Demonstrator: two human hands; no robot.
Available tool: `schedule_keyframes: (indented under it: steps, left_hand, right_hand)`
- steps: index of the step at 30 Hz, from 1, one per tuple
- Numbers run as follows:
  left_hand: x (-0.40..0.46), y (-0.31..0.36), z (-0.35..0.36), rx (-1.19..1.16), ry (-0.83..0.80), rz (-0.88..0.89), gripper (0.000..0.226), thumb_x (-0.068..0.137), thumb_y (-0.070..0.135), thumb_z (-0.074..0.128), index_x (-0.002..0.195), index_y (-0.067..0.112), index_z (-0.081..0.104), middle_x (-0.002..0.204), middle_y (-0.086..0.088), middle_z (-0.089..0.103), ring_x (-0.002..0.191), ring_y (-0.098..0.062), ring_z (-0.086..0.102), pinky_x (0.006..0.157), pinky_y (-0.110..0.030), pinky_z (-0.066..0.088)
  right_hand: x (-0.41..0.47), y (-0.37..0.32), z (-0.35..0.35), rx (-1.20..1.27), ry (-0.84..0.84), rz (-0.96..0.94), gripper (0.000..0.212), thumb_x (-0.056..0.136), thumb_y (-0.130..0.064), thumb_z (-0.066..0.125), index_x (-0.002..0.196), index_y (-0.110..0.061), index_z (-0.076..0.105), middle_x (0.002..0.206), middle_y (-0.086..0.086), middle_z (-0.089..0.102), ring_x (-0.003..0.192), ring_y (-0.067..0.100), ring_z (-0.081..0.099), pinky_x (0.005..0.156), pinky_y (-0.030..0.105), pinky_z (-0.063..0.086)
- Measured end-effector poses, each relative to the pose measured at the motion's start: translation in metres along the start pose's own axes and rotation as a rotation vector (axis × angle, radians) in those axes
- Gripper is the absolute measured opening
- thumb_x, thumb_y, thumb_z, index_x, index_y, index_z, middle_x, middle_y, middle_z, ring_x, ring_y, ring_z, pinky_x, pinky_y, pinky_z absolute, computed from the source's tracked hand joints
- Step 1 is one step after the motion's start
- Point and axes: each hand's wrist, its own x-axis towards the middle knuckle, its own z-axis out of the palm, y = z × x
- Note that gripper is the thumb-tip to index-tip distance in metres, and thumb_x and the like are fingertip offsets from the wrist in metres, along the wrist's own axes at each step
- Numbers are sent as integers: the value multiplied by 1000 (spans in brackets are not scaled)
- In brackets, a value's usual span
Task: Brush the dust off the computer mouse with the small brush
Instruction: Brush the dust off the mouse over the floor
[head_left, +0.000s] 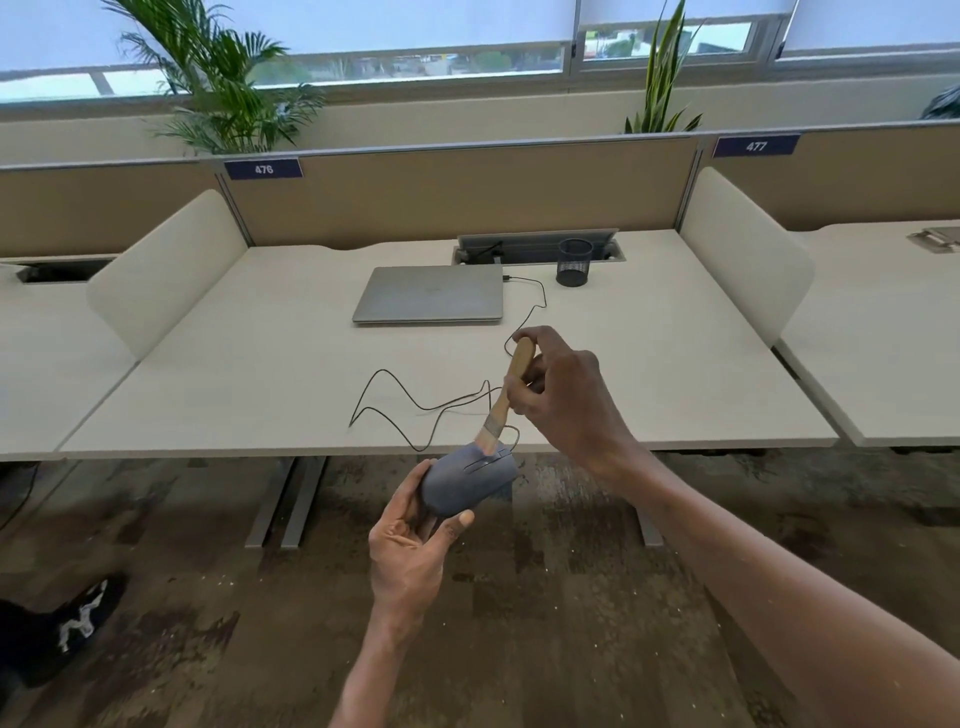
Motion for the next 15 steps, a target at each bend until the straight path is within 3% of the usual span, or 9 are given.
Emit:
schedule_keyframes:
  steps: [7, 12, 15]
  left_hand:
    - [-2, 4, 1, -1, -6, -9, 71, 71, 2, 81, 135, 21, 59, 130, -1, 68, 122, -18, 64, 93, -25, 55]
    - [-1, 7, 2, -12, -6, 0, 71, 71, 0, 79, 136, 16, 57, 130, -4, 68, 124, -19, 62, 96, -26, 54]
    - [-4, 9, 2, -18, -4, 1, 70, 70, 0, 79, 135, 16, 57, 129, -2, 69, 123, -19, 63, 95, -25, 54]
  right_hand:
    - [1, 15, -8, -100, 53, 53, 37, 91, -4, 70, 125, -4, 56, 80, 10, 70, 68, 26, 71, 66, 45, 61]
    - [-1, 17, -8, 36, 30, 127, 34, 90, -2, 69, 122, -5, 56, 82, 9, 71, 69, 22, 74, 64, 43, 63]
    - [-6, 23, -9, -9, 32, 161, 35, 89, 0, 69, 121, -3, 57, 80, 12, 70, 68, 25, 72, 64, 46, 61]
